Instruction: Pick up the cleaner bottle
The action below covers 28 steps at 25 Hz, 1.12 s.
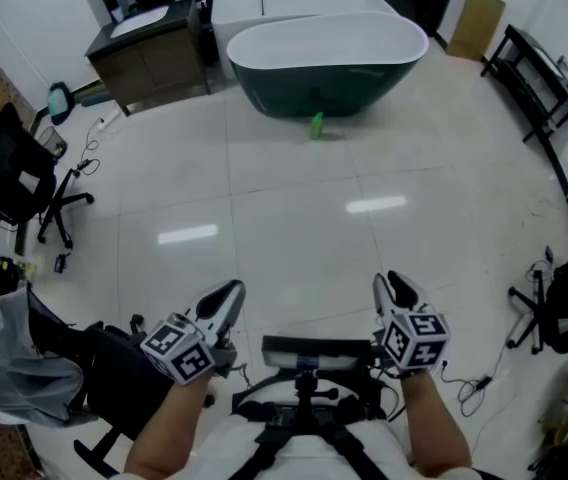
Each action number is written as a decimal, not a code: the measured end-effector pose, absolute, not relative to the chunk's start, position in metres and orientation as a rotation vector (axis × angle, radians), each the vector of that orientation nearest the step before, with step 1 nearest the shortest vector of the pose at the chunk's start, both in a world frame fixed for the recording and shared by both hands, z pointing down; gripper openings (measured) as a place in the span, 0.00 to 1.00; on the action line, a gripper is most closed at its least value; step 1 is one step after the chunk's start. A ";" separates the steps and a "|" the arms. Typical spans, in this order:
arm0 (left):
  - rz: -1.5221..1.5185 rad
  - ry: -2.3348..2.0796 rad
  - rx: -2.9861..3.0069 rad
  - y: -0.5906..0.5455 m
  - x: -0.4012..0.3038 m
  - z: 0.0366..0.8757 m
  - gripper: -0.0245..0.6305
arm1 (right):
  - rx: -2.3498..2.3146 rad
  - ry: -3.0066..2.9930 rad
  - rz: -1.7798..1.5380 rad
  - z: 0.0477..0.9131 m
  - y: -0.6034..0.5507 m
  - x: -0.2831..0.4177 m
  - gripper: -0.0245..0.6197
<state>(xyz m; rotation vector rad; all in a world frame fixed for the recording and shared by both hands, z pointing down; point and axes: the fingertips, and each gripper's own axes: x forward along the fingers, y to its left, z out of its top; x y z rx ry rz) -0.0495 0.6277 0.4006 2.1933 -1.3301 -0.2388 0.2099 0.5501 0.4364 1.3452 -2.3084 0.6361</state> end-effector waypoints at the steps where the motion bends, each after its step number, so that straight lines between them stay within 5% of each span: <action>1: -0.238 -1.331 2.195 0.624 -0.050 0.400 0.10 | 1.346 -2.309 0.637 0.436 0.548 0.209 0.20; 28: -0.172 -1.477 2.113 0.420 0.005 0.387 0.14 | 1.188 -2.415 0.650 0.443 0.310 0.250 0.23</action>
